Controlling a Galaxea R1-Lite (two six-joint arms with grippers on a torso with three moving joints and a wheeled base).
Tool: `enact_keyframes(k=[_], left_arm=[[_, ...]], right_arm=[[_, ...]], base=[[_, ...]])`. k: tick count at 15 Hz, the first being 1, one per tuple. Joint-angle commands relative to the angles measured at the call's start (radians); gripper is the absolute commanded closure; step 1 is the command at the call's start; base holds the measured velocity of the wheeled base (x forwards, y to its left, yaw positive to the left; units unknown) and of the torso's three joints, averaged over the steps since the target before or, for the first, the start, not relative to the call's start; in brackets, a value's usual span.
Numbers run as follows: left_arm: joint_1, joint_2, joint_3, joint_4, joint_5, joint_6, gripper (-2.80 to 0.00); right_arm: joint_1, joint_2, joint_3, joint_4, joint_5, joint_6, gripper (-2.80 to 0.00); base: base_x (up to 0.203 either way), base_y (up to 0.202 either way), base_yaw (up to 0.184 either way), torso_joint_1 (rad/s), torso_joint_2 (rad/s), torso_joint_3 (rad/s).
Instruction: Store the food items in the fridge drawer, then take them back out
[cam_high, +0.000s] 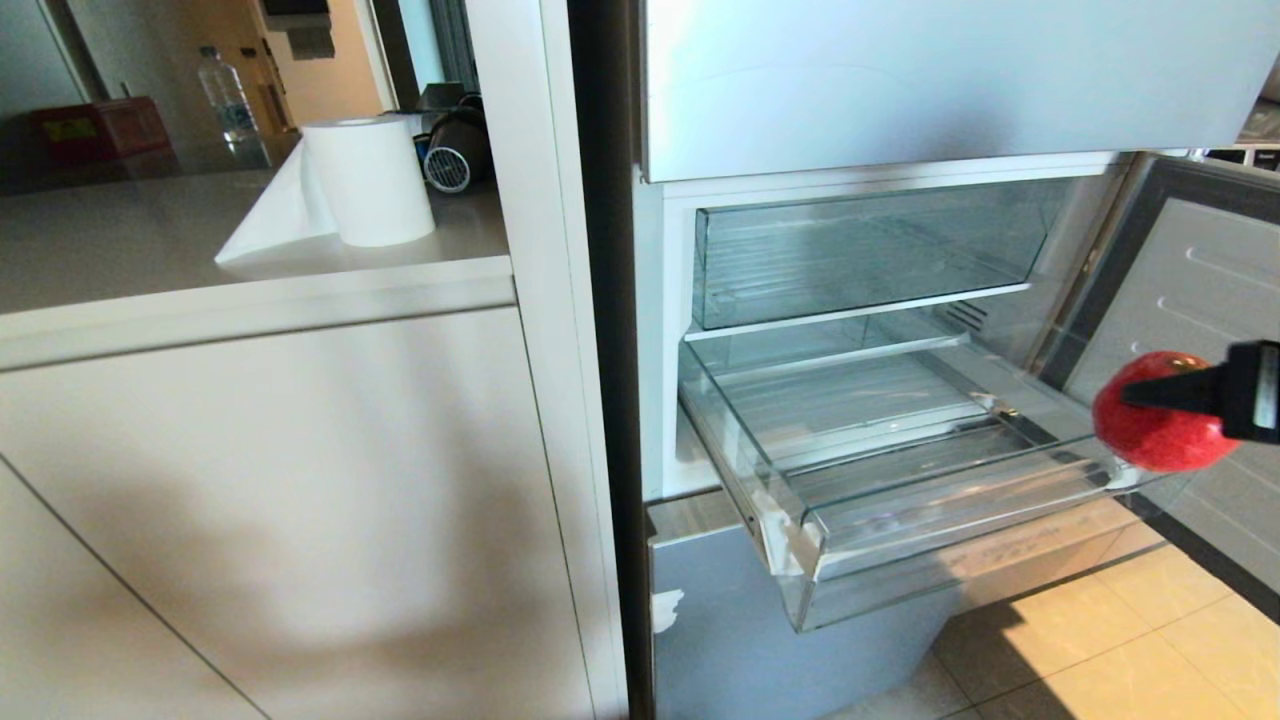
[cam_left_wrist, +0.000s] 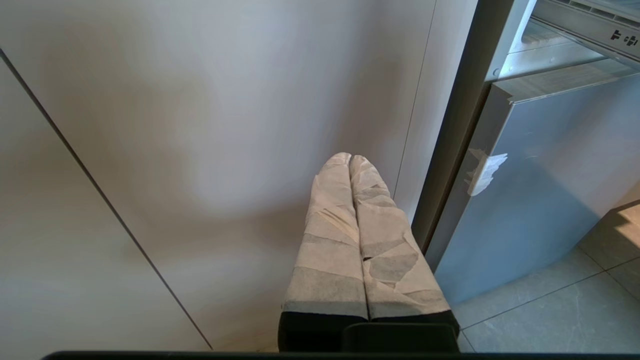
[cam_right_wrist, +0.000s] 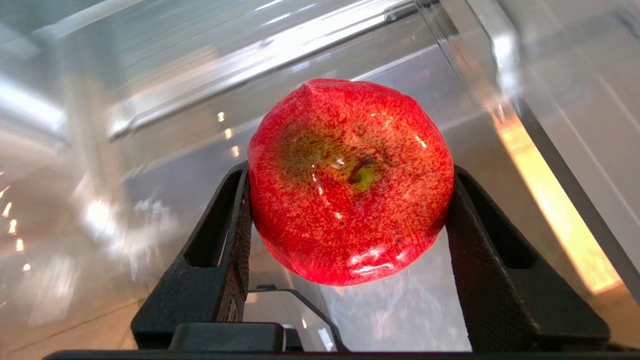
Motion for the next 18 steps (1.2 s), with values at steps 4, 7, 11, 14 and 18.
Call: enact_keyframes(k=[4, 7, 11, 14, 18], left_arm=[[0.0, 0.0, 0.002, -0.001, 0.0, 0.0, 0.0], [0.0, 0.0, 0.002, -0.001, 0.0, -0.003, 0.0], [0.0, 0.0, 0.002, -0.001, 0.0, -0.003, 0.0], [0.0, 0.0, 0.002, -0.001, 0.0, -0.003, 0.0], [0.0, 0.0, 0.002, -0.001, 0.0, -0.004, 0.0]], right_arm=[[0.007, -0.676, 0.348, -0.006, 0.003, -0.091, 0.0], [0.009, -0.936, 0.646, -0.072, -0.031, -0.194, 0.0], [-0.025, -0.962, 1.078, -0.399, -0.015, -0.251, 0.0], [-0.11, -1.067, 1.112, -0.381, 0.095, -0.269, 0.0], [-0.105, -1.237, 1.113, -0.379, 0.103, -0.281, 0.0]], base=[[0.0, 0.0, 0.0, 0.0, 0.0, 0.0], [0.0, 0.0, 0.0, 0.0, 0.0, 0.0], [0.0, 0.0, 0.0, 0.0, 0.0, 0.0], [0.0, 0.0, 0.0, 0.0, 0.0, 0.0], [0.0, 0.0, 0.0, 0.0, 0.0, 0.0]])
